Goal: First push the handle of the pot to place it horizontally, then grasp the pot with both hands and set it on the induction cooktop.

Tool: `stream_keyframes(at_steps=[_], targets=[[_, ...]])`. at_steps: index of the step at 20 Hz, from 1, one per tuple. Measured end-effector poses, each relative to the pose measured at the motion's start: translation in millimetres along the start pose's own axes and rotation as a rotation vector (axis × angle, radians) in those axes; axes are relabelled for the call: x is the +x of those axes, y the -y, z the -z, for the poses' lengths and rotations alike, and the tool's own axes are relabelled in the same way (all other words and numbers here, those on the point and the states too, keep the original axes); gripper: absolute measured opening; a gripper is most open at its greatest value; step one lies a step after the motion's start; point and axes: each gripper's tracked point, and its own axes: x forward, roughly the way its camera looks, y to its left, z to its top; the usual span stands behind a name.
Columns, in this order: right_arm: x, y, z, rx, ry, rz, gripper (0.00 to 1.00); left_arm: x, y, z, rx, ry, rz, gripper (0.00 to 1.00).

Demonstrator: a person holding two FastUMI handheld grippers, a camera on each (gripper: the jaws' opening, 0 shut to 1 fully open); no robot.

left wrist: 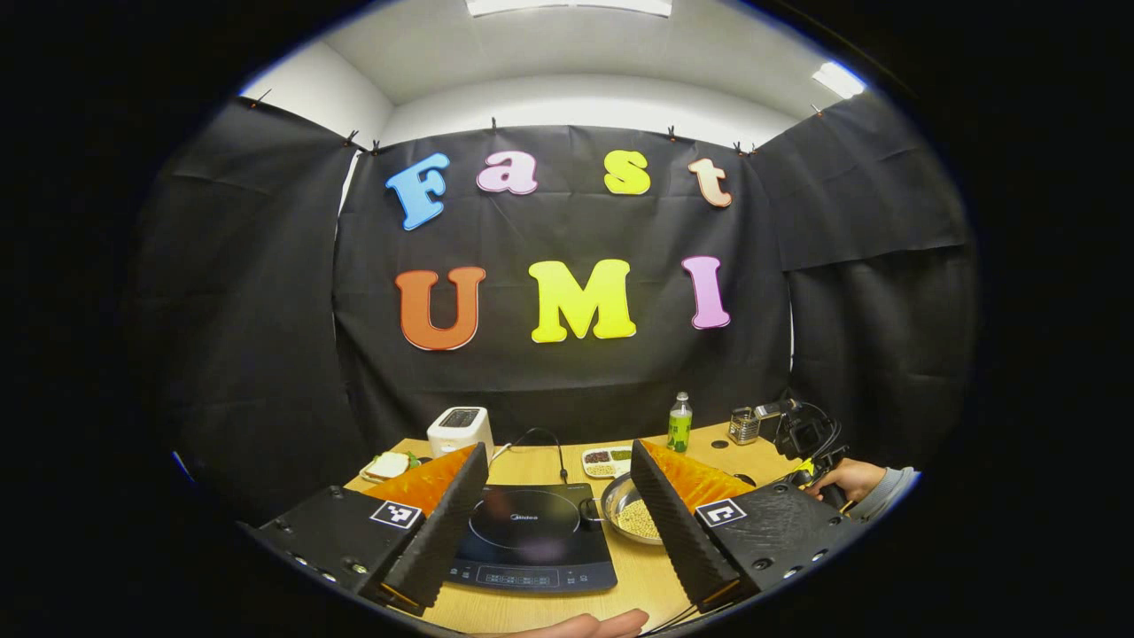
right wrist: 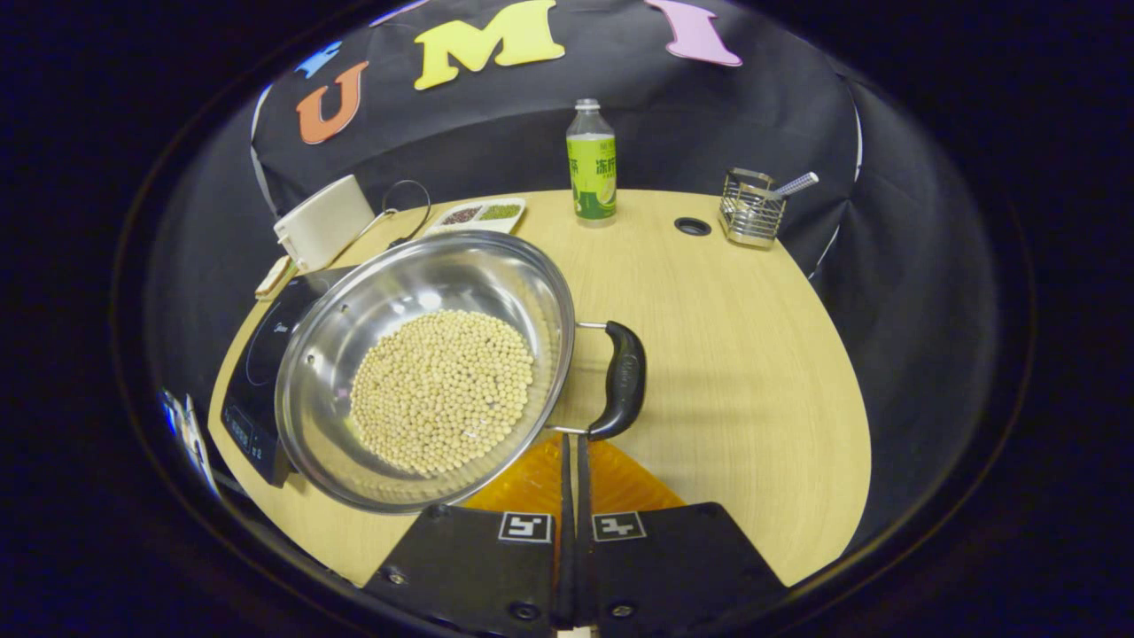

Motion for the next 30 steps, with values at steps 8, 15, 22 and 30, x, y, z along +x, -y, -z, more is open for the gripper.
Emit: stream_keyframes(at_steps=[8,15,22,30], targets=[[4.4,19.3,-16.5,-0.020,0.044,0.042,0.04,67.9,17.6,35.6,-0.023,-0.078,0.024,0.96],[-9.9,22.4,-22.8,-0.020,0.145,-0.009,0.04,119.2,45.7,94.5,-0.081,-0.237,0.070,0.97],[-63.8,31.7,-50.7,-0.005,0.362,0.009,0.10,150.9,66.4,142.3,-0.058,-0.349,0.091,0.96],[-38.5,24.9,-63.9,0.063,0.324,0.034,0.96,184.2,64.0,197.7,-0.091,-0.477,0.081,0.96]])
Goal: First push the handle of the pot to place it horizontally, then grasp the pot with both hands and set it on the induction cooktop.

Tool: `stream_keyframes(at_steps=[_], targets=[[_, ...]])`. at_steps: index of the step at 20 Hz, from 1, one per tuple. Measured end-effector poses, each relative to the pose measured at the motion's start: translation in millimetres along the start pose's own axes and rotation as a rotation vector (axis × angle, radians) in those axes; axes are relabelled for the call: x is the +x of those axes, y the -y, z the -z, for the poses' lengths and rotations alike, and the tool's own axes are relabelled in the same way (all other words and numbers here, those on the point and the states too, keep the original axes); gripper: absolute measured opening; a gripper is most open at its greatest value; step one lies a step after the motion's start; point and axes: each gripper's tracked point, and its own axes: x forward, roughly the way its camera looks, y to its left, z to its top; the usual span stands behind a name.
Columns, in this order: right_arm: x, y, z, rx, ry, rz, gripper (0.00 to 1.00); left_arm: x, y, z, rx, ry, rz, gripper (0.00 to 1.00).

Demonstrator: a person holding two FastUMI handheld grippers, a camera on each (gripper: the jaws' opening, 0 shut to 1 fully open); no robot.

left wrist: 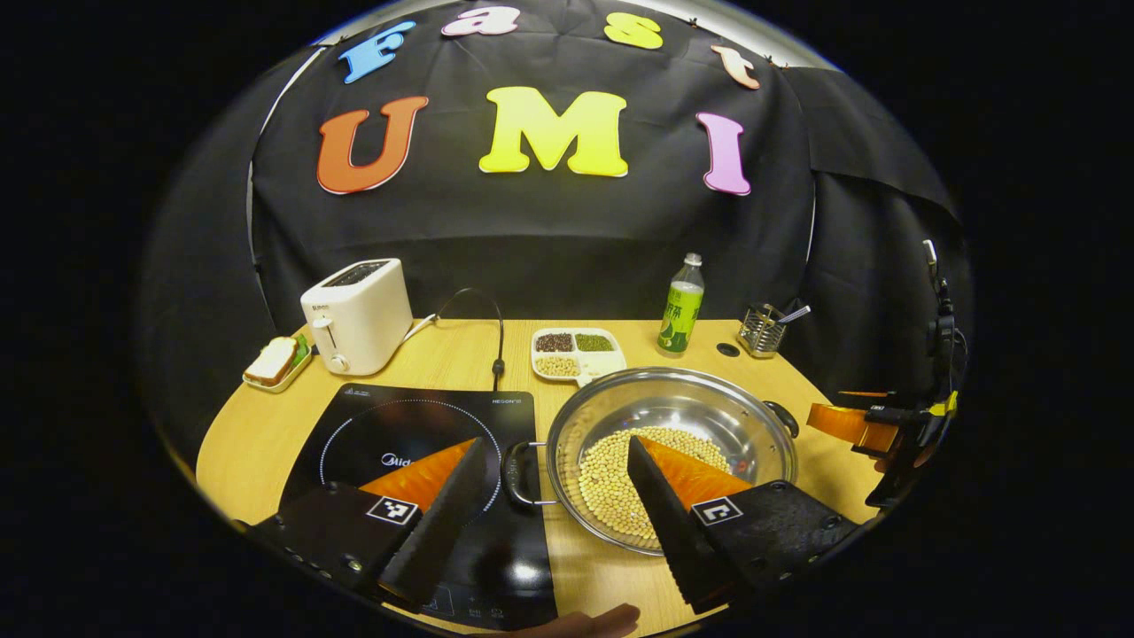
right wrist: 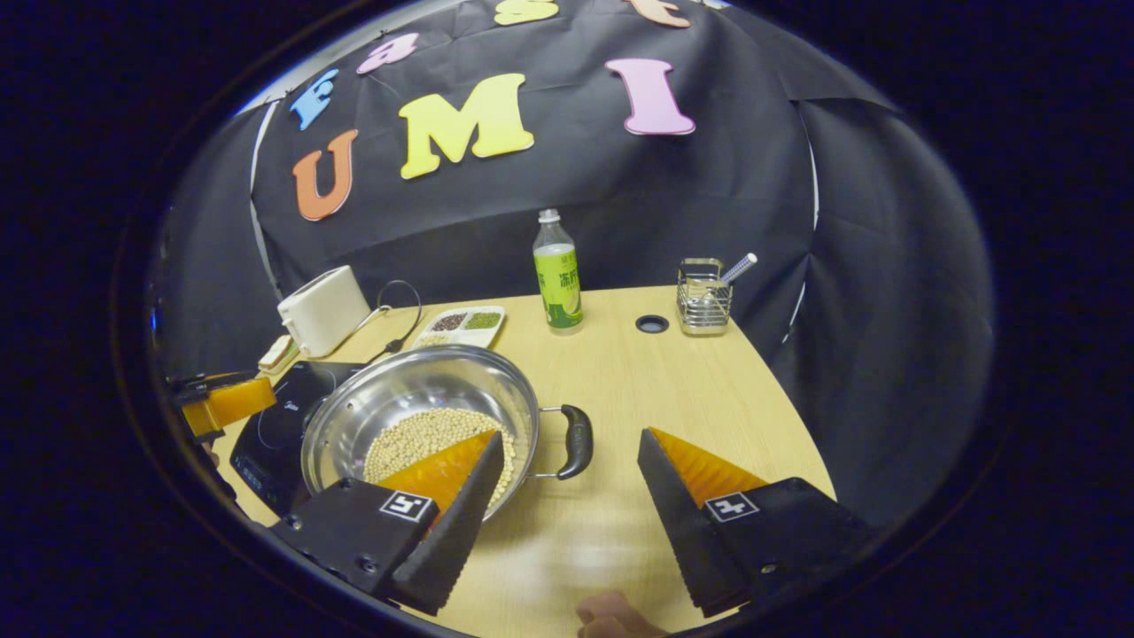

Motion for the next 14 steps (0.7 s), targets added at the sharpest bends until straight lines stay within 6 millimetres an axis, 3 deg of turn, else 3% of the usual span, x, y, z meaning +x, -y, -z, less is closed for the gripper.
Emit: stream_keyframes(at_steps=[8,14], targets=[[34.5,-1.1,17.1,0.026,-0.080,0.018,0.94,45.2,-6.1,28.3,-0.045,-0.124,0.021,0.95],[56.4,-7.0,23.1,0.029,-0.141,0.031,0.94,62.3,-6.4,45.7,-0.131,-0.223,0.046,0.93]])
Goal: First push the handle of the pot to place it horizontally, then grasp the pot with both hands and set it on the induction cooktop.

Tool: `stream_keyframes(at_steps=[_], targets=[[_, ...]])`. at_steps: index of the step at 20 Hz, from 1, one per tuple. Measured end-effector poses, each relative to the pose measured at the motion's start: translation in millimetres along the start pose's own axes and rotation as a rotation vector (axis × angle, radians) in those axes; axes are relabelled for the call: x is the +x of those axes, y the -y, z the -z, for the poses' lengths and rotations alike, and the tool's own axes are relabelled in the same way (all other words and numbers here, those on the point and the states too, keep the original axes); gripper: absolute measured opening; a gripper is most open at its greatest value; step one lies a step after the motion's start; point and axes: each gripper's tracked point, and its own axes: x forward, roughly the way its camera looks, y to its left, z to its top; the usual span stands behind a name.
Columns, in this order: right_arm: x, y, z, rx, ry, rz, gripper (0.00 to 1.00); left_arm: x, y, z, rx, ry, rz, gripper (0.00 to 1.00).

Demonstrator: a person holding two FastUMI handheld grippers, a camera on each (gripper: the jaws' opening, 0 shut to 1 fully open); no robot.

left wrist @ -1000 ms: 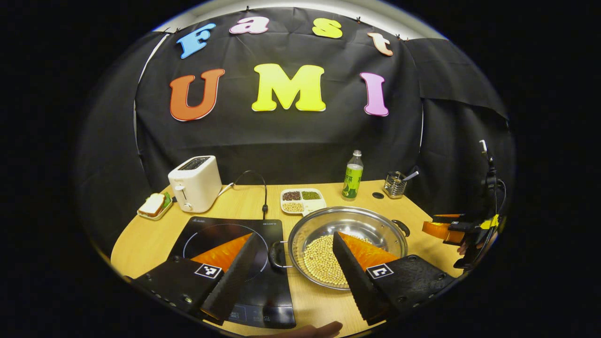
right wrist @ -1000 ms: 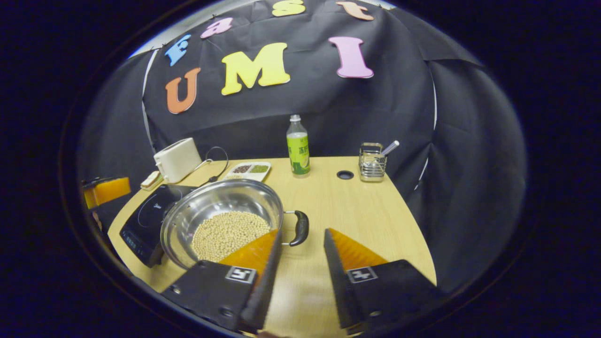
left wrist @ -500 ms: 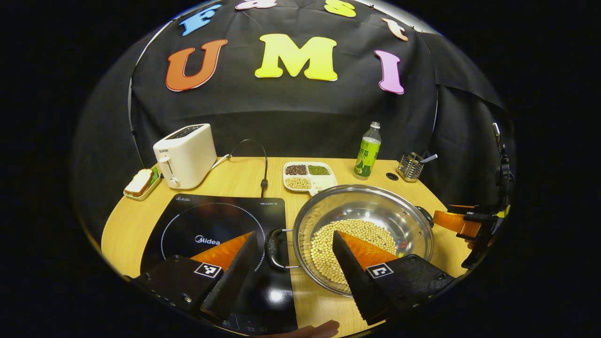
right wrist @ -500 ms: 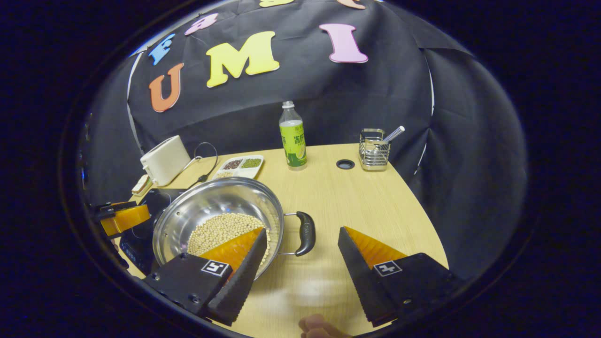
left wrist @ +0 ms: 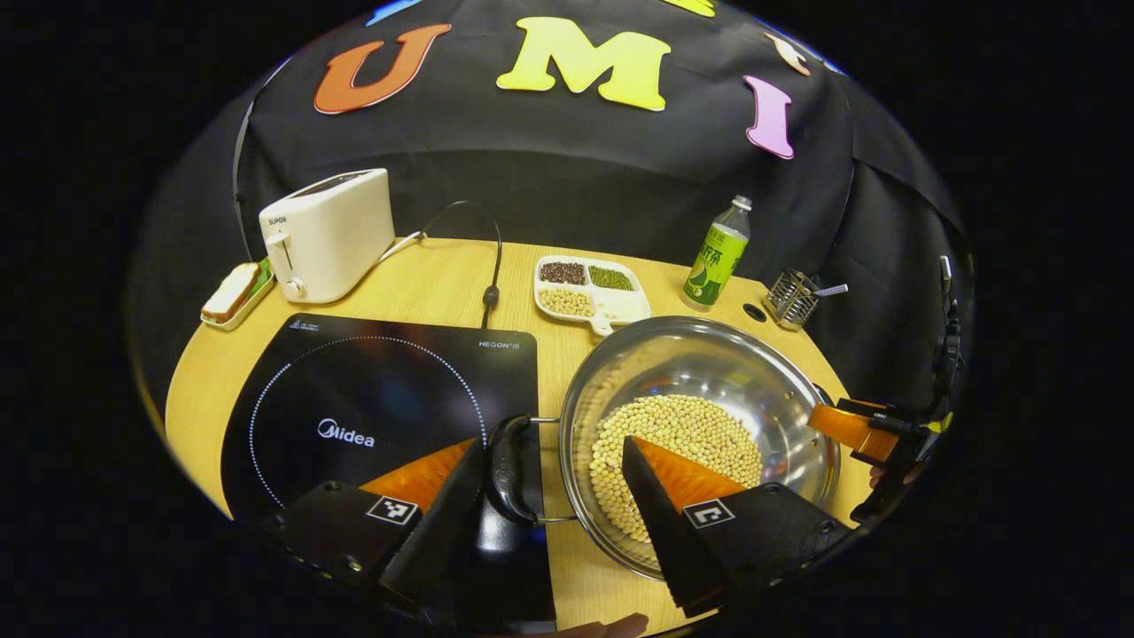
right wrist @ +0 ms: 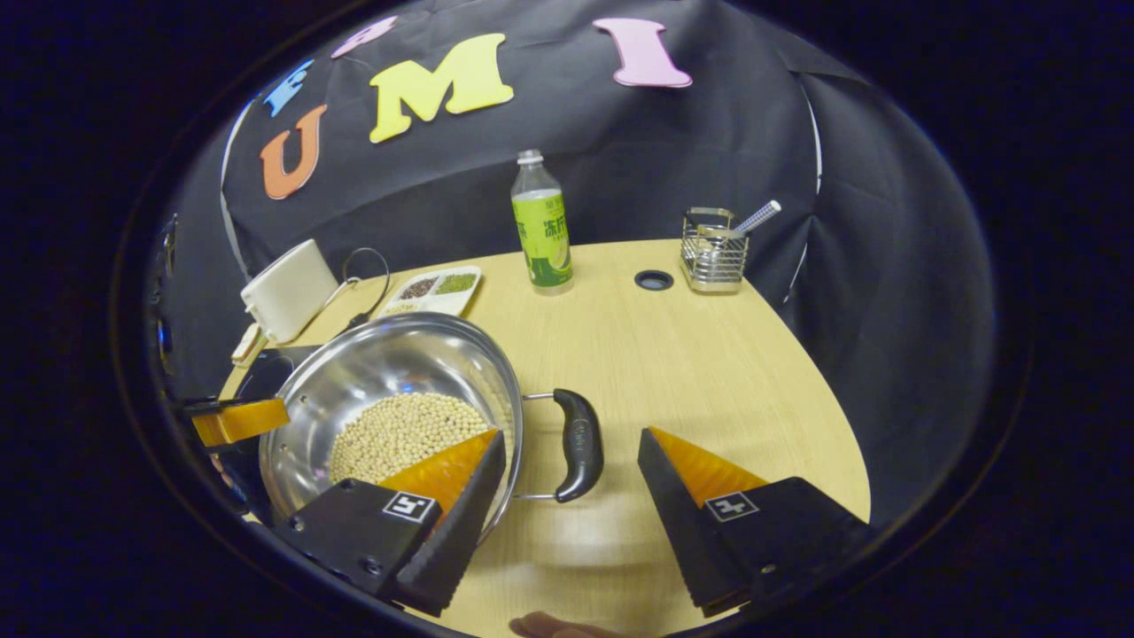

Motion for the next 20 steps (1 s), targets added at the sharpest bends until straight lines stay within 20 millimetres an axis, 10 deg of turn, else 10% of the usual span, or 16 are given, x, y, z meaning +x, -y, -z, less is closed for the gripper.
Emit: stream_keyframes(at_steps=[8,11,17,20], targets=[[19.1,-9.2,-3.4,0.045,-0.051,-0.035,0.91,0.3,-5.0,4.7,-0.025,-0.076,0.069,0.79],[19.2,-4.5,-2.1,0.053,-0.057,-0.015,0.68,0.4,-10.0,5.3,-0.041,-0.091,0.076,0.79],[17.9,-5.6,0.4,0.029,-0.077,-0.027,0.67,0.7,-14.9,4.7,-0.022,-0.093,0.055,0.47],[23.7,-5.8,6.0,0.016,-0.102,-0.042,0.67,0.2,-13.4,6.9,-0.026,-0.105,0.046,0.54]])
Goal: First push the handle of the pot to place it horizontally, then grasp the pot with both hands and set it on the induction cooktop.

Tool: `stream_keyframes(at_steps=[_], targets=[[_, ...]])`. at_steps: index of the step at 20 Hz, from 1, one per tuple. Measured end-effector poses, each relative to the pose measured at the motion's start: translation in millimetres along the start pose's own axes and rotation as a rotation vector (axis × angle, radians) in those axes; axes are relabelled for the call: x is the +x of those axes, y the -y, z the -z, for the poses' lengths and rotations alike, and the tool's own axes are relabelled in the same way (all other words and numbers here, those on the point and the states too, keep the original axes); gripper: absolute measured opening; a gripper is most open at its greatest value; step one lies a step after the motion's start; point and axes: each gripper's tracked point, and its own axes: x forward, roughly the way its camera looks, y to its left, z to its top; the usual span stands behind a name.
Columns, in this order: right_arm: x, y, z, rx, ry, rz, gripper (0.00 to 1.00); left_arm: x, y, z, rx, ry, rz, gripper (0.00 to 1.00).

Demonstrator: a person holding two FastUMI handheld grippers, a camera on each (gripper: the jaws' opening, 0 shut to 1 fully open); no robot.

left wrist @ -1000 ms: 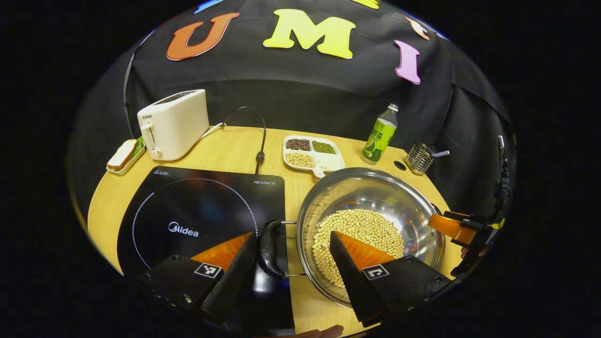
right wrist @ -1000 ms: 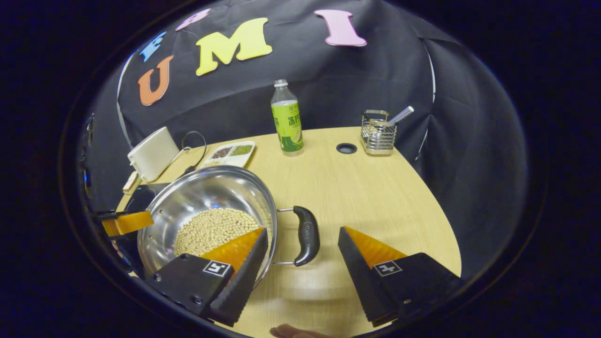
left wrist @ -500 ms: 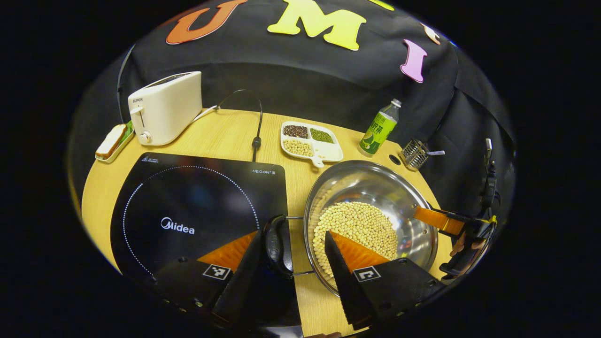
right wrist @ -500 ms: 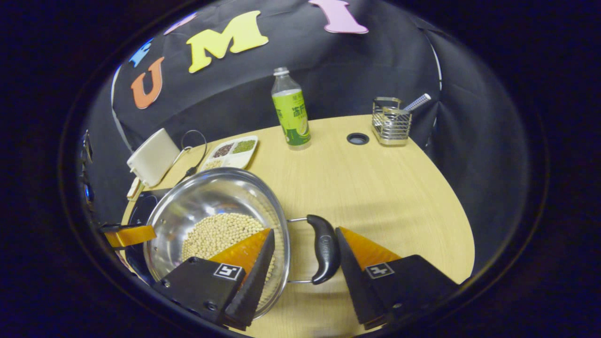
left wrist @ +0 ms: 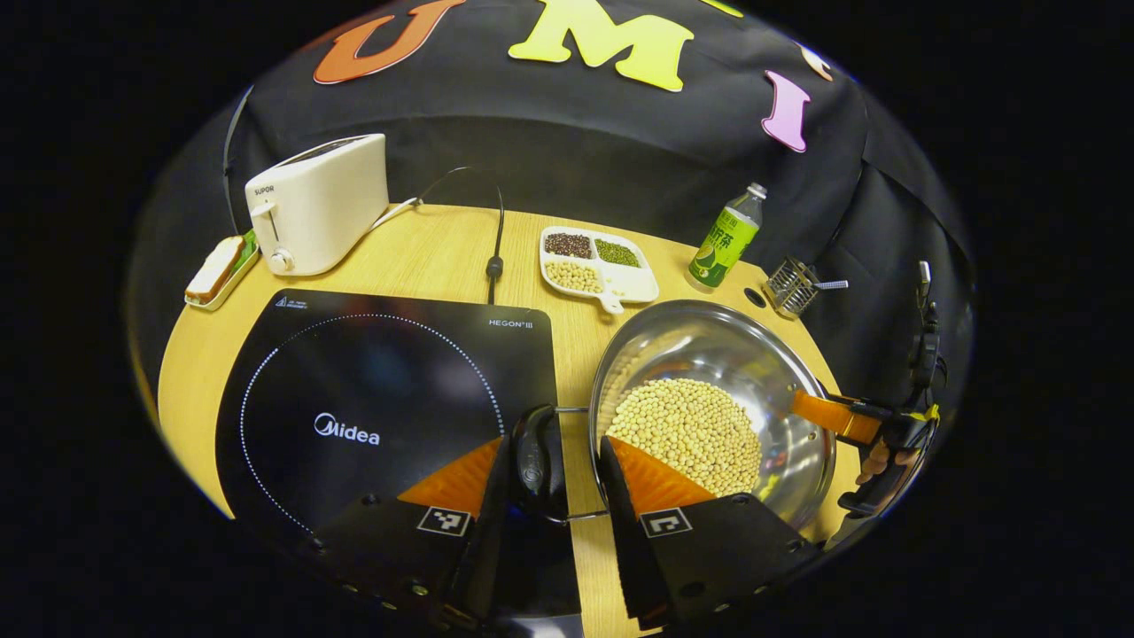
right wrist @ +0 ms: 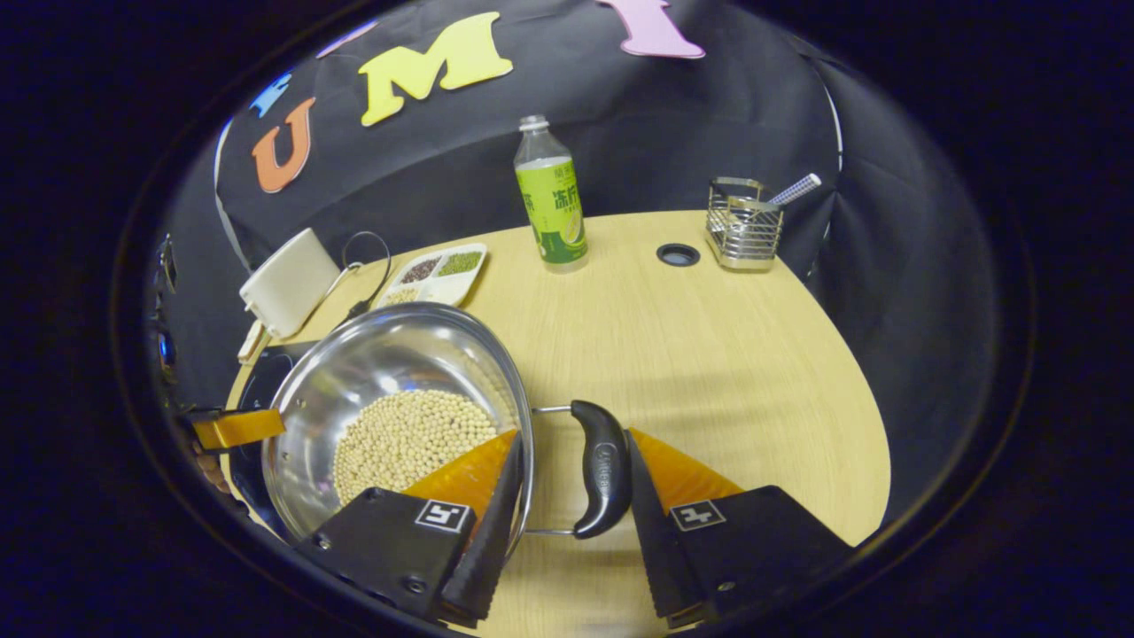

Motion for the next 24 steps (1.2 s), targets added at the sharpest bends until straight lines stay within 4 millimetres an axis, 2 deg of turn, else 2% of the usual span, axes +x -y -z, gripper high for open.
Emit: stream_keyframes(at_steps=[1,2,5,6,7,8,9,13,19,24], targets=[[0.2,0.7,-1.0,-0.013,0.001,-0.008,0.65,0.0,-1.2,-1.0,-0.004,0.002,-0.007,0.44],[-1.3,0.3,-1.6,-0.008,0.003,-0.008,0.64,-2.5,-0.8,1.3,-0.022,0.000,-0.017,0.55],[-11.5,3.8,7.8,-0.007,-0.028,-0.007,0.61,-9.3,5.6,8.5,-0.030,-0.004,-0.030,0.50],[-17.3,6.8,9.6,-0.001,-0.028,-0.007,0.60,-13.4,8.7,13.3,-0.024,-0.015,-0.033,0.60],[-23.7,9.8,12.0,0.008,-0.028,-0.004,0.60,-16.0,13.1,18.1,-0.017,-0.023,-0.029,0.50],[-30.3,12.7,13.2,0.011,-0.024,-0.002,0.60,-20.2,17.9,20.4,-0.010,-0.021,-0.024,0.60],[-37.7,14.6,13.8,0.013,-0.019,0.000,0.60,-24.4,21.7,20.0,-0.006,-0.014,-0.021,0.50],[-71.4,16.8,7.5,0.017,0.020,0.012,0.59,-45.2,35.0,11.9,0.001,0.014,0.000,0.49],[-118.1,-9.2,-10.1,0.043,0.057,-0.022,0.58,-91.4,32.5,-16.8,0.047,0.100,0.012,0.49],[-140.5,-52.2,-28.5,0.023,0.093,-0.060,0.58,-128.6,8.3,-40.0,0.046,0.172,0.000,0.49]])
